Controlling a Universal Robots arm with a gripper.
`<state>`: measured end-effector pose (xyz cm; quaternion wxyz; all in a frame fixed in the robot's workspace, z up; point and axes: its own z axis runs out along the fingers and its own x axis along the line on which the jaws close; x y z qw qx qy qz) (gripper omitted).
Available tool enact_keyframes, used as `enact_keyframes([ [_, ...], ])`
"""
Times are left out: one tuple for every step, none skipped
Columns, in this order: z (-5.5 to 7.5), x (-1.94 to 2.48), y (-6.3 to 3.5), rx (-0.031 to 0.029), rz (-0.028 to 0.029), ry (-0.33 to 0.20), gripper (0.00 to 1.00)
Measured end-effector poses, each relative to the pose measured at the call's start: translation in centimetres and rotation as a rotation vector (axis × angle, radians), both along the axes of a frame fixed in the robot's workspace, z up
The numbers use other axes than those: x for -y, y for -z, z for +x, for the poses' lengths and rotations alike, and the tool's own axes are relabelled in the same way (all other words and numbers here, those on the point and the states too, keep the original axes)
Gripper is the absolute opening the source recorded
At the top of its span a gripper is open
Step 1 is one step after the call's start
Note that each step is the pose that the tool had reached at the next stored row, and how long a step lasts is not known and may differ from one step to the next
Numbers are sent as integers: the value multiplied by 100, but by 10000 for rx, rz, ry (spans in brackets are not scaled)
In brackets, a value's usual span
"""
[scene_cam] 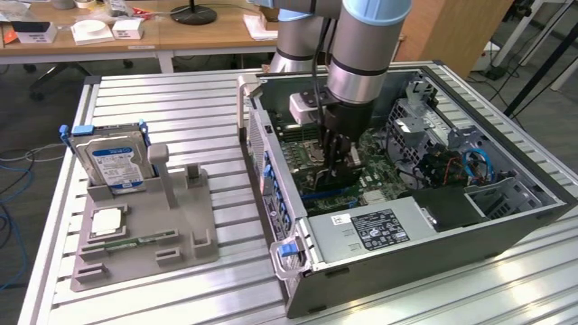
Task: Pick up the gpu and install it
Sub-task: 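Insert the gpu into the slot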
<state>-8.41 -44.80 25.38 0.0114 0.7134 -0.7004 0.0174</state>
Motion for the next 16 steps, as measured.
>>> enact_keyframes([
  [0, 0, 4, 0, -1, 0, 26],
  [0, 0, 9, 1, 0, 0, 26],
  [0, 0, 13, 0, -1, 0, 26],
  [-1, 0, 15, 0, -1, 1, 26],
  [0, 0, 17, 4, 6, 1, 26],
  [0, 0, 17, 3, 4, 0, 26],
  [0, 0, 17, 2, 4, 1, 26],
  [0, -1, 14, 2, 3, 0, 26],
  [0, -1, 9, 2, 4, 1, 26],
  [0, -1, 1, 2, 6, 0, 26],
  [0, -1, -10, 1, 4, 0, 26],
  [0, 0, -16, 2, 3, 0, 26],
  [0, -1, -17, 3, 5, 0, 26],
  [-2, -1, -17, 4, 6, 0, 26],
  [-4, -1, -18, 4, 5, 1, 26],
  [-6, 0, -19, 3, 3, 5, 26],
])
